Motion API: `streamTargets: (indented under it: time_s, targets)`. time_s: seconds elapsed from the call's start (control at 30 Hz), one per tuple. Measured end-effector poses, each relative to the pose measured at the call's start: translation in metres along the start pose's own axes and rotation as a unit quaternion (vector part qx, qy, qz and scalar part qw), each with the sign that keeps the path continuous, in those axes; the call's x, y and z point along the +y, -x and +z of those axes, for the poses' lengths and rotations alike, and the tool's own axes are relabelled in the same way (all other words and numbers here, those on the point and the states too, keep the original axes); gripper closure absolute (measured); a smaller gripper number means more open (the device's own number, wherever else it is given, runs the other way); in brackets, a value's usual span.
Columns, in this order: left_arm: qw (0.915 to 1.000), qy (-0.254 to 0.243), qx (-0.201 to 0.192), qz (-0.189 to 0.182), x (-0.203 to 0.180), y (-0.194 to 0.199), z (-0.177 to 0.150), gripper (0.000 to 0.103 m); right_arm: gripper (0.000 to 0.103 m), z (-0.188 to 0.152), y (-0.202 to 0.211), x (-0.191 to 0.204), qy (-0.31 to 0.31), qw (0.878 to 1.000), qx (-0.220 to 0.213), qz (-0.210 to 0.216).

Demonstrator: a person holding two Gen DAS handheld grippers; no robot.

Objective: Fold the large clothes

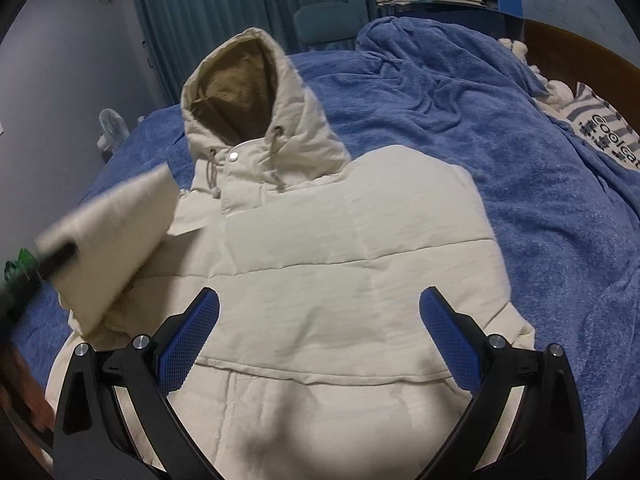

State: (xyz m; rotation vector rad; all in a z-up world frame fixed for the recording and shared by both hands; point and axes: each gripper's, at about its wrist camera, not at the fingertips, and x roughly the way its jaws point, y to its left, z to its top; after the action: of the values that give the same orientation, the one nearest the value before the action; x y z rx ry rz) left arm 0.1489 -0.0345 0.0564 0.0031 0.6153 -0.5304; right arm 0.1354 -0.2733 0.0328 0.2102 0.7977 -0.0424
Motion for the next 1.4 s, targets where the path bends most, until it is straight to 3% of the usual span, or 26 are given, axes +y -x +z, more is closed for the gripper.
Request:
streamTargets:
  time_s: [0.1, 0.13, 0.2, 0.23, 0.27, 0.4, 0.5, 0.63, 0.73, 0.87, 0.97, 1.13, 1.17, 1.2, 1.27, 1.4]
  targets:
    - [0.9986, -0.007, 0.052, -0.008, -0.012, -0.020, -0.014, 0.098, 0.006, 0.002, 0.000, -0.007, -0.014, 1.000, 0.000, 0.002]
    - [0.9974, 0.000, 0.071, -0.016, -0.014, -0.024, -0.019, 0.092, 0.006, 0.003, 0.000, -0.008, -0.018, 1.000, 0.001, 0.004]
    - [0.9954, 0.013, 0.089, -0.035, -0.015, -0.019, -0.032, 0.076, 0.006, 0.003, 0.000, -0.009, -0.022, 1.000, 0.005, 0.008]
    - [0.9948, 0.020, 0.093, -0.035, -0.013, -0.012, -0.036, 0.055, 0.006, 0.003, 0.001, -0.007, -0.024, 1.000, 0.006, 0.014]
    - [0.9951, 0.022, 0.091, -0.031, -0.012, -0.008, -0.037, 0.044, 0.006, 0.003, 0.002, -0.005, -0.024, 1.000, 0.008, 0.017]
    - [0.9954, 0.036, 0.087, 0.019, 0.005, 0.021, -0.040, 0.040, 0.006, 0.002, 0.009, 0.010, -0.004, 1.000, 0.010, 0.028]
    - [0.9917, 0.068, 0.079, 0.076, 0.038, 0.049, -0.047, 0.039, 0.006, -0.002, 0.015, 0.035, 0.038, 0.998, 0.010, 0.042]
    - [0.9753, 0.133, 0.086, 0.154, 0.101, 0.068, -0.059, 0.036, 0.006, -0.020, 0.022, 0.091, 0.141, 0.988, -0.001, 0.068]
    - [0.9633, 0.191, 0.091, 0.165, 0.143, 0.068, -0.068, 0.036, 0.007, -0.036, 0.020, 0.130, 0.199, 0.976, -0.001, 0.089]
    - [0.9520, 0.213, 0.109, 0.191, 0.168, 0.052, -0.078, 0.036, 0.007, -0.056, 0.014, 0.171, 0.278, 0.957, -0.015, 0.080]
    - [0.9530, 0.211, 0.116, 0.184, 0.168, 0.039, -0.079, 0.036, 0.015, -0.063, 0.001, 0.186, 0.314, 0.947, -0.020, 0.056]
    - [0.9561, 0.201, 0.124, 0.173, 0.164, 0.026, -0.081, 0.036, 0.039, -0.068, -0.021, 0.189, 0.342, 0.940, -0.015, 0.014]
    - [0.9565, 0.198, 0.125, 0.174, 0.163, 0.025, -0.081, 0.036, 0.048, -0.067, -0.023, 0.186, 0.340, 0.940, -0.017, 0.014]
    - [0.9571, 0.195, 0.124, 0.175, 0.162, 0.024, -0.080, 0.036, 0.063, -0.064, -0.023, 0.182, 0.330, 0.944, -0.020, 0.014]
    - [0.9589, 0.194, 0.117, 0.171, 0.161, 0.024, -0.078, 0.036, 0.076, -0.054, -0.018, 0.171, 0.292, 0.956, -0.028, 0.024]
    - [0.9609, 0.193, 0.107, 0.168, 0.157, 0.025, -0.075, 0.036, 0.084, -0.029, 0.001, 0.138, 0.206, 0.976, -0.049, 0.048]
